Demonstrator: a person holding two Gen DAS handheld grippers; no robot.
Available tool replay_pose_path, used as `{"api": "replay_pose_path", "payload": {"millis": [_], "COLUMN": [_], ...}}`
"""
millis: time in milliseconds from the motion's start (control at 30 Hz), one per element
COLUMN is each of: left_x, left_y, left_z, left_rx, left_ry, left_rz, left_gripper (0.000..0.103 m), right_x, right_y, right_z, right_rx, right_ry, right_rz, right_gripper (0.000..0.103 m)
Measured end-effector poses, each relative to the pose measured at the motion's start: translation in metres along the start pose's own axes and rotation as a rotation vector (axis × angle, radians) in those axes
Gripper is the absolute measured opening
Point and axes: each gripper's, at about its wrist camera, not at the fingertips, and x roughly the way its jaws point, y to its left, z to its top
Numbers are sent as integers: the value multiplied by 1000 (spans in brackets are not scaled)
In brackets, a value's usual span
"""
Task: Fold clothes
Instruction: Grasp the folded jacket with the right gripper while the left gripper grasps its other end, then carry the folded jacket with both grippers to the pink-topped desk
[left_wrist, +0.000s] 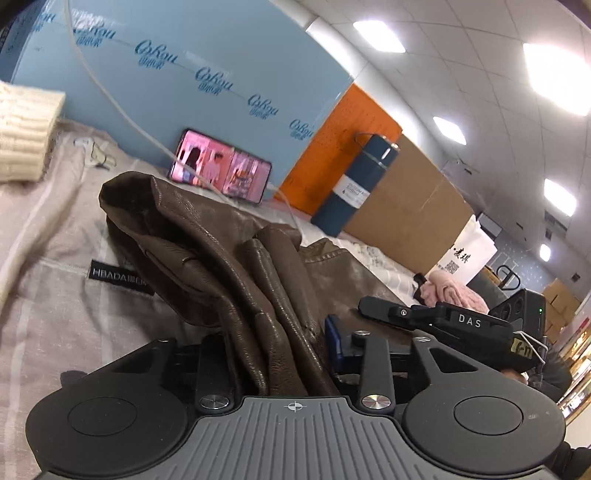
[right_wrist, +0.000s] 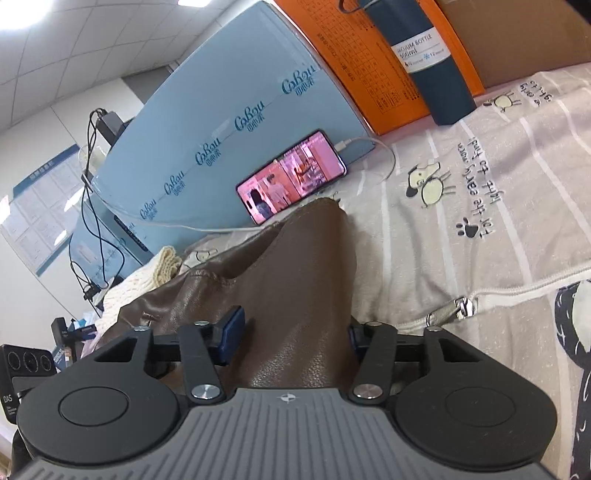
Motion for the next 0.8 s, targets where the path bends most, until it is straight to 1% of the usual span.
{"api": "replay_pose_path", "payload": {"millis": [100, 133, 200, 300, 400, 500, 633, 800], "left_x": [-15, -20, -32, -53, -76, -102, -141, -181], "left_y": [-2, -1, 1, 6, 13, 26, 37, 50], "left_z": [2, 4, 7, 9, 9, 8, 12, 20], "left_rx": [-7, -16, -38, -40, -45, -116, -116, -90], "left_ry": [-32, -42, -58, -85, -126, -208, -325, -446], "left_rz": [-29, -41, -64, -59, -37, -34, 38, 164], "left_gripper": [27, 26, 26, 26, 26, 25, 25, 24], "right_x": [-9, -13, -18, -18, -10, 4, 30, 73], "right_y": [8, 9, 8, 16, 39, 68, 107, 163], "right_z": [1, 2, 2, -1, -6, -11, -17, -20], "right_rx": [30, 66, 192, 275, 253, 225, 208, 168], "right_ry": [-21, -24, -11, 9, 39, 59, 67, 98], "right_rz": [40, 70, 156, 204, 221, 256, 309, 349], "right_gripper": [34, 32, 27, 25, 24, 24, 24, 23]}}
